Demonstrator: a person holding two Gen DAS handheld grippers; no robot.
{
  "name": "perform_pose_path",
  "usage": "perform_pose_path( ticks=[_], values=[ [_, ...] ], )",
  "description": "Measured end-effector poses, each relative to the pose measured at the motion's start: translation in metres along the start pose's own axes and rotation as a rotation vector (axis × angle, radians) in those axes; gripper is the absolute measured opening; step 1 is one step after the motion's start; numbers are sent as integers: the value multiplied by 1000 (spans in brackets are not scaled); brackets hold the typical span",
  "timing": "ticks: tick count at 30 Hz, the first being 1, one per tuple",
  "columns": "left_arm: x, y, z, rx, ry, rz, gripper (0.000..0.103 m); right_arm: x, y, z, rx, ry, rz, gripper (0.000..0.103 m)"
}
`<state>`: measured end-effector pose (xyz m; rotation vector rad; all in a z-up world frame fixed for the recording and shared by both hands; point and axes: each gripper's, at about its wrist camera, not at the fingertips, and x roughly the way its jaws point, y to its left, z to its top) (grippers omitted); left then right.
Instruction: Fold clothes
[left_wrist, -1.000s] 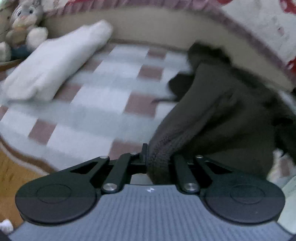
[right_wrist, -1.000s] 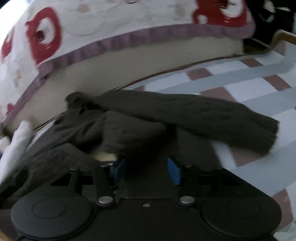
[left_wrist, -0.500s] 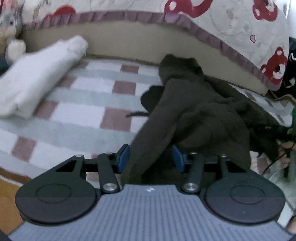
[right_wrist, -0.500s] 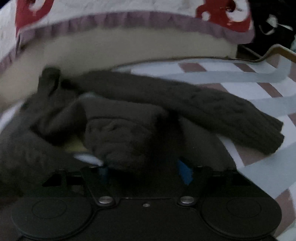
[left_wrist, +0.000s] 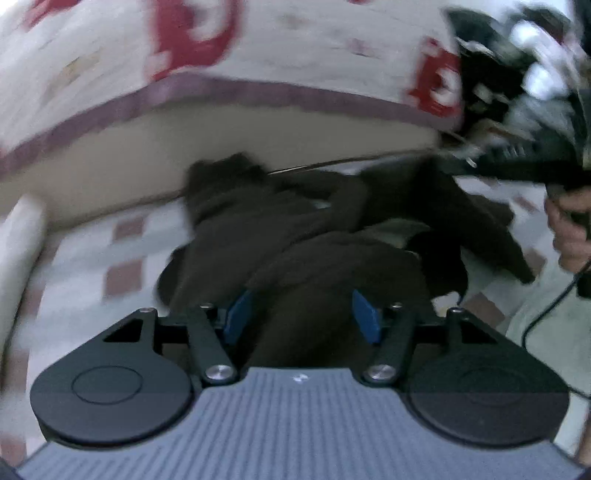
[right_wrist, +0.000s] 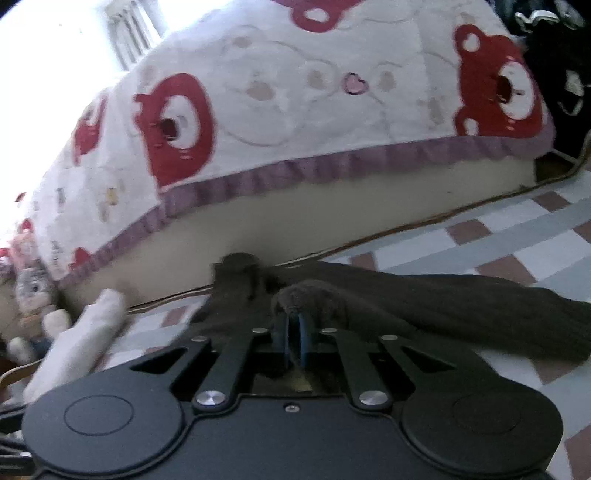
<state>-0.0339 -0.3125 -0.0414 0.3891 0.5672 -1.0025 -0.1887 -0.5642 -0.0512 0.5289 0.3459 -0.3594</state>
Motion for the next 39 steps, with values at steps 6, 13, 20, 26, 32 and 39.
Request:
perform_pose_path(
  ticks=[6,13,20,26,32,39],
  values=[
    [53,-35,29,157,53,-42,62,-6,6,-14,21,17,52,7],
    [72,-54,47,138,18,-124,62,-14,4,-37,193,36,196,7],
    [67,-50,49,215,56,-57,62,-21,13,-38,244,74,269,7],
    [63,13,62,-207,187,-256,63,-24,15,-36,229,104,270,7],
    [74,37,65,-523,223,-329,63,-11,12,-42,274,172,297,7],
    [104,18,50,-639,362,-414,63,-7,25,-49,218,230,338,7]
  ],
)
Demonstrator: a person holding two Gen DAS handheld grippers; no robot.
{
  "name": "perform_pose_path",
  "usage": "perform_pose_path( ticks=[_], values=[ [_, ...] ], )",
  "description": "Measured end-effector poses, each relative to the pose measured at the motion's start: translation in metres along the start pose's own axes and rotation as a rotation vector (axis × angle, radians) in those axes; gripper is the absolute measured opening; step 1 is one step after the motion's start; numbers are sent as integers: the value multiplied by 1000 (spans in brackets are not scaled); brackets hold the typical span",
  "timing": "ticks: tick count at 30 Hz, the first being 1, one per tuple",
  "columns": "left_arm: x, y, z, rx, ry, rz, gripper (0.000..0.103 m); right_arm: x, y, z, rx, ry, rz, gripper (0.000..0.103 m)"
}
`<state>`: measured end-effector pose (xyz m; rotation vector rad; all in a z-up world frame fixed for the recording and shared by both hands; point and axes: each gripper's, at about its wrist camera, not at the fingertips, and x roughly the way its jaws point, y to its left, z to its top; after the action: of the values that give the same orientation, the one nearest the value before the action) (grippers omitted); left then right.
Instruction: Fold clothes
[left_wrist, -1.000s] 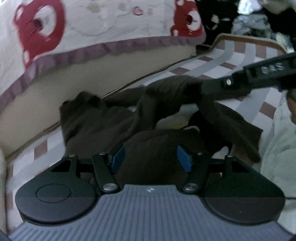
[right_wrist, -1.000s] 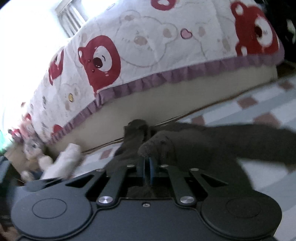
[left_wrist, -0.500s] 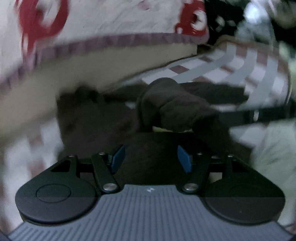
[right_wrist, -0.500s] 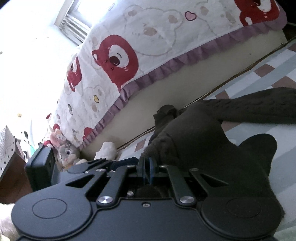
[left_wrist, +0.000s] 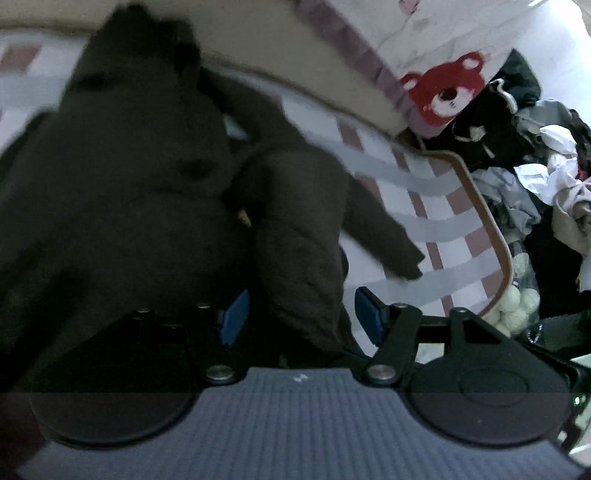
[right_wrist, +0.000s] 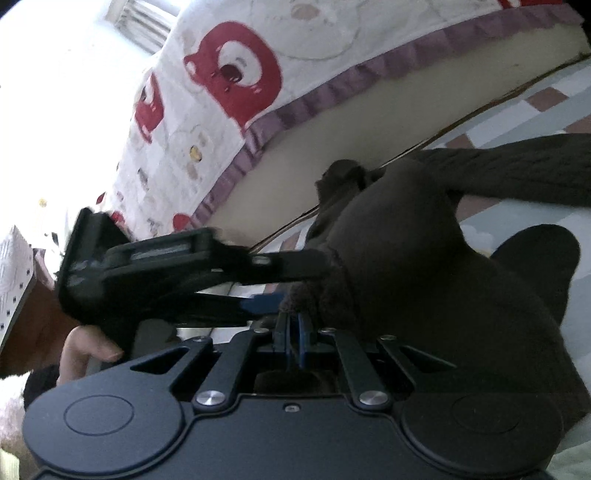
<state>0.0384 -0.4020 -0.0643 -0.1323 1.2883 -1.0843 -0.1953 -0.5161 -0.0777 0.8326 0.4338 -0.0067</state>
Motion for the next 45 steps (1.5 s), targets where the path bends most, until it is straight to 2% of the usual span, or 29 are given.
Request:
perform_pose_path(
  ticks=[6,8,9,10,12,14,15,16,20,22,24,27,29,32,37,43,45],
  values=[
    [22,14,-3,-131,64,-29,63,-2,3,-4,-22,49,15,7],
    [29,14,-2,-128,104,-36,63,0,4,-3,-29,68,35,7],
    [35,11,-2,-111,151,-32,63,0,6,-4,-29,75,61,3],
    [39,8,-3,-91,178,-18,62,0,7,-4,-28,83,86,3],
    [39,2,-6,-53,139,3,59,0,12,-5,-46,90,114,3],
    [40,-3,-10,-18,108,25,30,-2,21,-5,-111,77,81,3],
    [43,-4,-9,-10,127,37,14,-3,26,-4,-144,70,65,3],
    [46,-5,-8,0,140,51,14,-4,27,-4,-156,66,46,3],
    [40,-13,-7,100,79,157,11,-9,12,2,-113,74,-62,8],
    [35,-20,-6,184,33,224,11,-10,1,7,-78,92,-141,19],
    [29,-27,-7,264,-14,279,10,-11,-13,10,-38,97,-218,44],
    [23,-33,-3,321,-68,349,10,-10,-34,14,29,106,-325,46],
    [19,-36,-3,358,-112,401,10,-5,-49,15,88,132,-368,46],
    [10,-41,-9,453,-206,488,9,-3,-62,16,133,139,-383,46],
    [-10,-36,-11,465,-268,518,9,-6,-71,18,167,130,-344,46],
    [-41,-42,-20,599,-429,631,9,-6,-85,16,269,110,-316,46],
    [-54,-43,-21,606,-471,647,9,-4,-90,13,299,112,-304,47]
  ],
)
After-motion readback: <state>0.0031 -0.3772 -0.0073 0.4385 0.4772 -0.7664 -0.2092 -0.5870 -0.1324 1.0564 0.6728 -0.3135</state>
